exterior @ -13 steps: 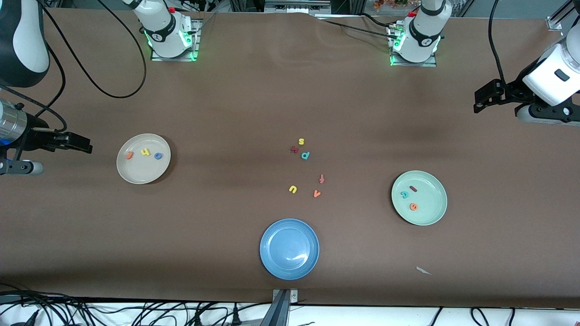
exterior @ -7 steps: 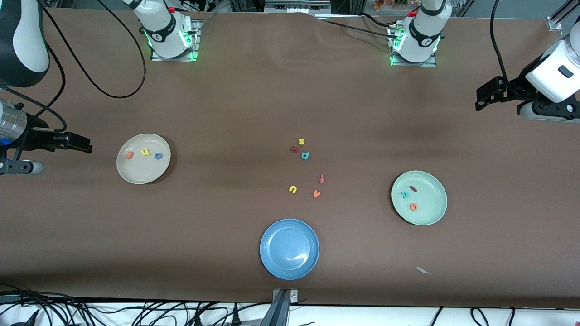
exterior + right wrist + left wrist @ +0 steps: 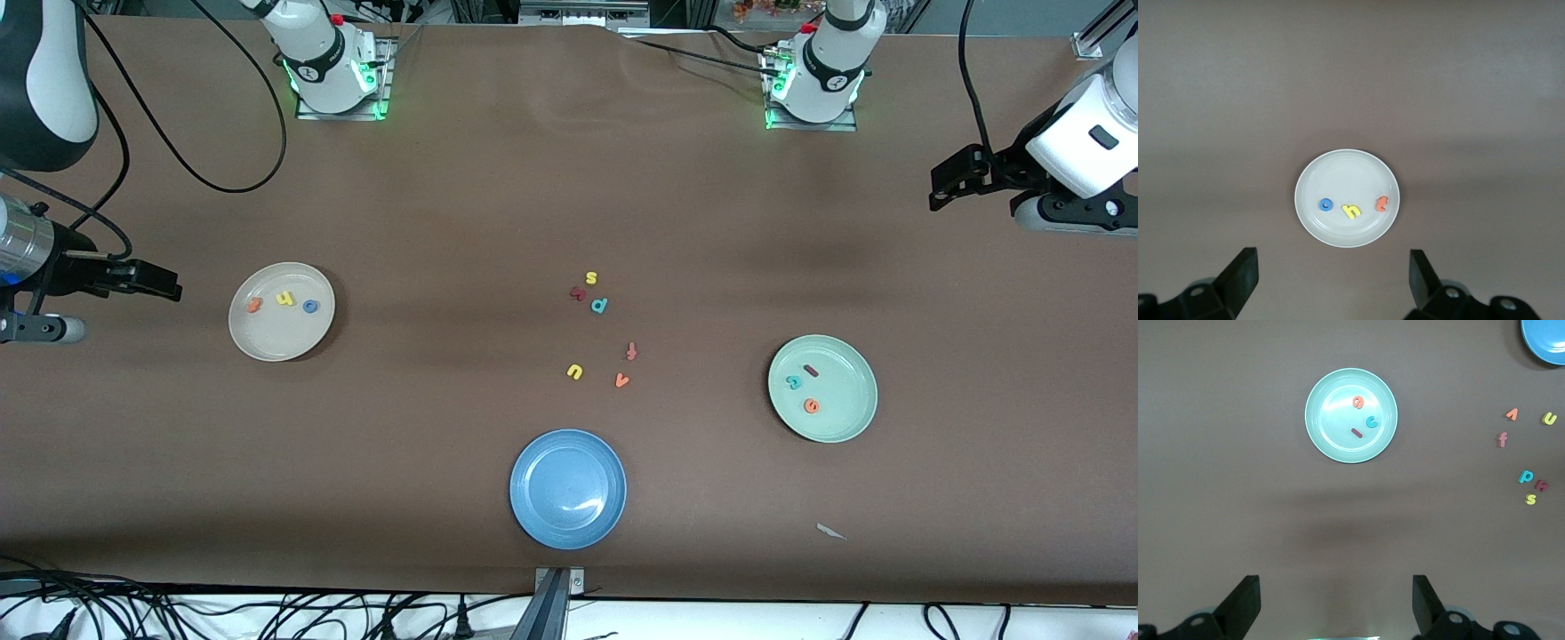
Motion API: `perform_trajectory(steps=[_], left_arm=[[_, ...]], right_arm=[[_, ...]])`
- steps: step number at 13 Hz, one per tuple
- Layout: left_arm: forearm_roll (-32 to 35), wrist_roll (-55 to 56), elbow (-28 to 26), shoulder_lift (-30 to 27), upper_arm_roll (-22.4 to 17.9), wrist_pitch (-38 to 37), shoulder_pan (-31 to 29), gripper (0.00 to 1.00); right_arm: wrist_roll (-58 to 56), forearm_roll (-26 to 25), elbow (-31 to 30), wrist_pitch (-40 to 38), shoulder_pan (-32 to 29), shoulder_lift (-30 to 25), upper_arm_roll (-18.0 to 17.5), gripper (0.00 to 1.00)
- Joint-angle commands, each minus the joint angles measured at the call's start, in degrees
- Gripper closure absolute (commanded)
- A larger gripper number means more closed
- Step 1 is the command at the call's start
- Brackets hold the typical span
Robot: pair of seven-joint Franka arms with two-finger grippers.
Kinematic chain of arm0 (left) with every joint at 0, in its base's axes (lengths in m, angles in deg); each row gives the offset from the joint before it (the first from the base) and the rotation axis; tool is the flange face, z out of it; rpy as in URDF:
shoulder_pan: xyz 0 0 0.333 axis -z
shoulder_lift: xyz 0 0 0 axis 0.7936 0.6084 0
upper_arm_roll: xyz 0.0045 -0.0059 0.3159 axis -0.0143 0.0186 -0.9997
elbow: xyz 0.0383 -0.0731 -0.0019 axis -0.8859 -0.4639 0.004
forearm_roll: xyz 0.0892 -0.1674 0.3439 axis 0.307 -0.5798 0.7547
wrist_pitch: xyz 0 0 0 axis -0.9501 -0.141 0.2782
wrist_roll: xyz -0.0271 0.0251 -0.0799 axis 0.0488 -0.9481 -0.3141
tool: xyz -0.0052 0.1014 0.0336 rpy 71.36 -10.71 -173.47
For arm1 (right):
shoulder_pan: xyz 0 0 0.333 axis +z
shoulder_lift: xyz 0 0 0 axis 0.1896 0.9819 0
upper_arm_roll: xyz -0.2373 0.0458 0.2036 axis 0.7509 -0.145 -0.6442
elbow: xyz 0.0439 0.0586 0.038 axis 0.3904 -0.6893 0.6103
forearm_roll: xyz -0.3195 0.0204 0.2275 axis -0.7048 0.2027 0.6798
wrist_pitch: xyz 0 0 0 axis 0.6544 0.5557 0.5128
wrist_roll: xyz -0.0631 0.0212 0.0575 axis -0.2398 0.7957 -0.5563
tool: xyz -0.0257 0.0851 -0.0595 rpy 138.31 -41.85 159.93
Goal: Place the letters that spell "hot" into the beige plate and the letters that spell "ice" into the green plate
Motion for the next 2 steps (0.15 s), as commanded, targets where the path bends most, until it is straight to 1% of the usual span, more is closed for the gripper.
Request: perform_trajectory(steps=[1,2], left_arm=[[0.0,0.9,1.0,0.0,0.2,-0.4,-0.2,0.00],[0.7,1.1,1.0,0.1,0.4,-0.4,0.2,0.00]], right_arm=[[0.6,0.1,-1.7,0.4,-1.0,-1.4,-1.1,0.00],[0.7,0.1,-1.7,0.4,-1.0,-1.5,-1.1,0.00]])
